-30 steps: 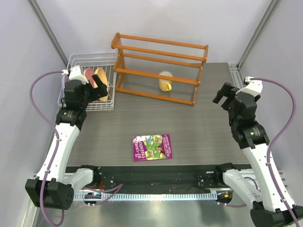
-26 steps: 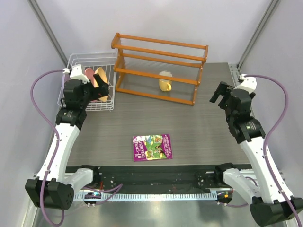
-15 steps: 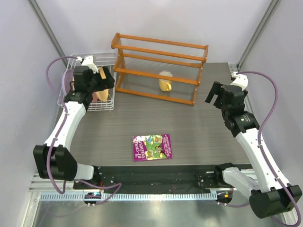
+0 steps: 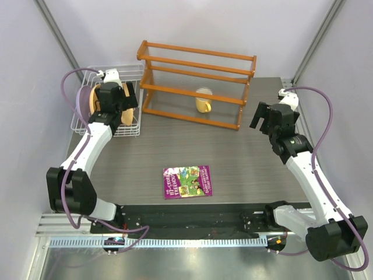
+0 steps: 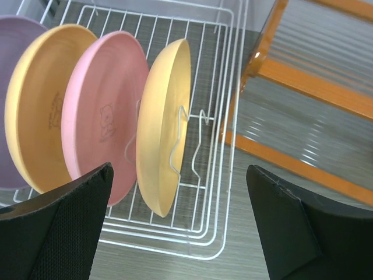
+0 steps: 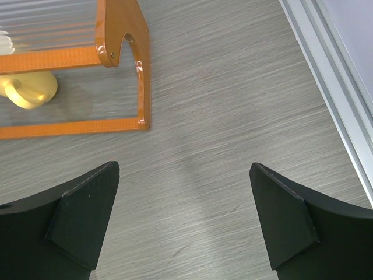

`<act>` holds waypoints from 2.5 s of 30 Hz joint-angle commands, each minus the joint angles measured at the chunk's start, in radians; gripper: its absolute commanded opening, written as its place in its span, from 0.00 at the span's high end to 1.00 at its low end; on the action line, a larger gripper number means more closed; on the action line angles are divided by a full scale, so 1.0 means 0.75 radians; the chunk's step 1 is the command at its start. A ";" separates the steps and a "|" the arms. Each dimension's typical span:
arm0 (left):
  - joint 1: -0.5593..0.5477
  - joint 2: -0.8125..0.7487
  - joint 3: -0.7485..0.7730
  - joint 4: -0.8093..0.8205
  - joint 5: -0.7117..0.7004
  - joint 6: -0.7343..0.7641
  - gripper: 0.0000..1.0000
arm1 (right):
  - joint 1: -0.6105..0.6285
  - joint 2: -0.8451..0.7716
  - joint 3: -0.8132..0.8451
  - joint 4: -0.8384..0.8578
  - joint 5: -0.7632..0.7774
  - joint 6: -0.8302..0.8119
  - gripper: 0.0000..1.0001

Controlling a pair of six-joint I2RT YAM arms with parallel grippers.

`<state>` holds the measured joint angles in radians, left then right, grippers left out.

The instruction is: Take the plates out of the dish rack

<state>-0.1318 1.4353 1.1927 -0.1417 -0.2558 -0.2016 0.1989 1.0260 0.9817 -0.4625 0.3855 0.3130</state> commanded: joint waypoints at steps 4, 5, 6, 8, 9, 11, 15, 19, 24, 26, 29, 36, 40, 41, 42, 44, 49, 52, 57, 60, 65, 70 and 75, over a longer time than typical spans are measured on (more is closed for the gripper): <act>-0.017 0.123 0.005 0.117 -0.146 0.044 0.12 | -0.003 0.015 0.000 0.064 0.012 0.004 0.00; -0.021 0.134 0.011 0.119 -0.170 0.040 0.13 | -0.003 0.013 -0.004 0.067 0.016 0.002 0.00; -0.021 0.146 0.013 0.117 -0.184 0.038 0.15 | -0.003 0.017 -0.004 0.067 0.024 0.002 0.00; -0.025 0.166 0.015 0.121 -0.223 0.038 0.23 | -0.003 0.017 -0.006 0.067 0.028 -0.002 0.00; -0.029 0.170 0.015 0.123 -0.282 0.032 0.27 | -0.003 0.019 -0.006 0.067 0.032 -0.004 0.00; -0.031 0.172 0.013 0.130 -0.299 0.030 0.41 | -0.003 0.017 -0.012 0.067 0.038 -0.004 0.00; -0.039 0.181 0.015 0.132 -0.340 0.034 0.67 | -0.005 0.025 -0.014 0.067 0.046 -0.002 0.00; -0.053 0.195 0.019 0.130 -0.379 0.046 1.00 | -0.003 0.025 -0.024 0.064 0.050 0.002 0.00; -0.125 0.203 0.036 0.132 -0.479 0.111 1.00 | -0.003 0.007 -0.039 0.064 0.069 -0.002 0.00; -0.182 0.209 0.062 0.144 -0.589 0.190 1.00 | -0.005 -0.004 -0.043 0.060 0.073 -0.002 0.00; -0.270 0.230 0.105 0.183 -0.798 0.338 1.00 | -0.003 -0.014 -0.049 0.058 0.077 -0.004 0.00; -0.374 0.265 0.183 0.244 -1.125 0.531 1.00 | -0.005 -0.061 -0.061 0.050 0.071 0.000 0.00; -0.411 0.203 0.175 0.244 -1.199 0.567 1.00 | -0.003 -0.077 -0.059 0.044 0.063 0.000 0.00; -0.415 0.169 0.175 0.244 -1.213 0.574 1.00 | -0.003 -0.077 -0.059 0.042 0.063 0.002 0.00; -0.421 0.150 0.177 0.244 -1.226 0.586 1.00 | -0.003 -0.081 -0.055 0.042 0.057 0.004 0.00; -0.446 0.095 0.181 0.240 -1.244 0.625 1.00 | -0.003 -0.090 -0.053 0.042 0.044 0.012 0.00; -0.497 -0.030 0.191 0.142 -1.171 0.580 1.00 | -0.003 -0.088 -0.039 0.048 -0.049 0.039 0.00; -0.516 -0.118 0.210 -0.037 -0.986 0.390 1.00 | -0.003 -0.084 -0.035 0.073 -0.133 0.059 0.00; -0.516 -0.222 0.175 -0.240 -0.537 0.038 1.00 | -0.005 -0.077 -0.035 0.162 -0.397 0.112 0.00; -0.516 -0.235 0.128 -0.241 -0.294 -0.093 1.00 | -0.003 -0.065 -0.047 0.254 -0.574 0.172 0.00; -0.516 -0.198 0.067 -0.185 -0.007 -0.246 1.00 | 0.001 -0.028 -0.080 0.420 -0.771 0.304 0.02; -0.516 -0.167 0.019 -0.116 0.102 -0.338 1.00 | 0.013 0.000 -0.119 0.537 -0.900 0.386 0.05; -0.518 -0.145 0.003 -0.075 0.165 -0.396 1.00 | 0.044 0.045 -0.131 0.549 -0.905 0.382 0.08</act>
<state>-0.5186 1.3369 1.1881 -0.3031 -0.2188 -0.4183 0.2127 1.0447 0.8871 -0.1333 -0.2325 0.5678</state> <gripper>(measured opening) 0.009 0.927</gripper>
